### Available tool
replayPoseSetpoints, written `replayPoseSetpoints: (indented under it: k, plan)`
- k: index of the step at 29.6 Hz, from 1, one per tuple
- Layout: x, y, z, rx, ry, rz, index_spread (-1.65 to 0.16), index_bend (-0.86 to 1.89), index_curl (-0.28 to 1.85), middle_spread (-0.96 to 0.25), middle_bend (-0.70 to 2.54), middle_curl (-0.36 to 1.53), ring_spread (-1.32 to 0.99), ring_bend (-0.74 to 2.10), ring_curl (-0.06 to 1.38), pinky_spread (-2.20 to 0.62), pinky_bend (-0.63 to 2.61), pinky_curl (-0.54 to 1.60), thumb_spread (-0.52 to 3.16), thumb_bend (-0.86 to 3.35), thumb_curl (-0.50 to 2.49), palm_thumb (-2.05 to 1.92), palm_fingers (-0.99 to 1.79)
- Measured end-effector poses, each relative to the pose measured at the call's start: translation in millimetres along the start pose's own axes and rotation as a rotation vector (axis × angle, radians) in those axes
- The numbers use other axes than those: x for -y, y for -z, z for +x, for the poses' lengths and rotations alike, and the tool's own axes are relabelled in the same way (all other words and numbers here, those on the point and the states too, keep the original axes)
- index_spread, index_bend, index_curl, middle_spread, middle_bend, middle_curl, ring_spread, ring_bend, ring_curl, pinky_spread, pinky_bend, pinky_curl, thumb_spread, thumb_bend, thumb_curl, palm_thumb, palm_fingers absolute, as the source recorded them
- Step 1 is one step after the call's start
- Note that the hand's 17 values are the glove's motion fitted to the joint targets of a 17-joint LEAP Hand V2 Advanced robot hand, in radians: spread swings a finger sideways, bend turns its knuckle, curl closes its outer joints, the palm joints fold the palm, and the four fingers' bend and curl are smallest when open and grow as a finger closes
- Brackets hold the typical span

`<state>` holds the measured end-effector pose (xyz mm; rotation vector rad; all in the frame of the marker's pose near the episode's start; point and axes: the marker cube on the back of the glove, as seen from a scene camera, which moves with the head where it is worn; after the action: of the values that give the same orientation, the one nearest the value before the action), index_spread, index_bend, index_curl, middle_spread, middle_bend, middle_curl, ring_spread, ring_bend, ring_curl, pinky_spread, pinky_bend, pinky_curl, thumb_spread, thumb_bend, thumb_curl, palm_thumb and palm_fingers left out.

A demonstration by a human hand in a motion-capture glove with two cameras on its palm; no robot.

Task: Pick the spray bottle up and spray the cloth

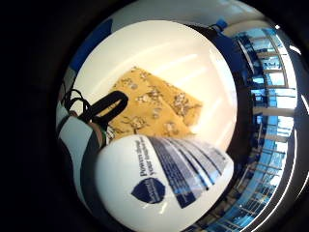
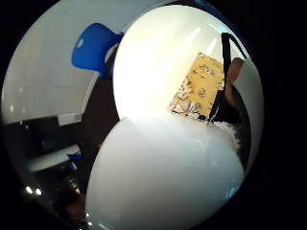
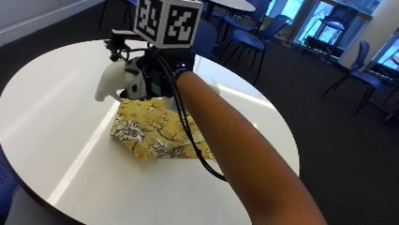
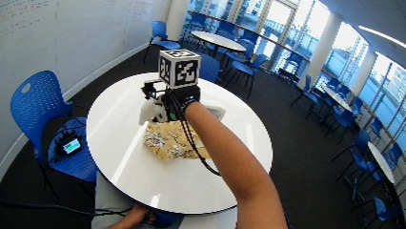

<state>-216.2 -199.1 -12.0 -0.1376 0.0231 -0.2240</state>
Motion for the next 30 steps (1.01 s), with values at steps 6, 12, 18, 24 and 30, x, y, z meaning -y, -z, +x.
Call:
replayPoseSetpoints:
  k: [6, 12, 18, 24, 30]
  plan:
    - [0, 11, -15, 0.167, 0.077, 0.067, -0.3, 0.19, 0.55, -0.19, 0.7, 0.54, -0.21, 0.68, 0.47, -0.3, 0.43, 0.39, 0.38, -0.03, 0.75, 0.96, 1.35]
    - [8, 29, -41, 0.628, 0.188, 0.204, -0.3, 0.18, 0.55, -0.19, 0.7, 0.54, -0.21, 0.69, 0.47, -0.3, 0.44, 0.39, 0.39, -0.03, 0.76, 0.96, 1.35]
    - [25, 35, -49, 0.918, 0.176, 0.338, -0.3, 0.18, 0.55, -0.19, 0.71, 0.54, -0.21, 0.69, 0.47, -0.3, 0.43, 0.4, 0.4, -0.03, 0.76, 0.97, 1.35]
    - [41, 35, -32, 1.103, 0.076, 0.48, -0.3, 0.18, 0.55, -0.19, 0.71, 0.54, -0.2, 0.69, 0.47, -0.3, 0.44, 0.4, 0.4, -0.03, 0.76, 0.97, 1.35]
    - [57, 33, -3, 1.191, -0.046, 0.605, -0.3, 0.17, 0.54, -0.19, 0.71, 0.54, -0.2, 0.7, 0.47, -0.3, 0.45, 0.4, 0.41, -0.03, 0.75, 0.97, 1.35]
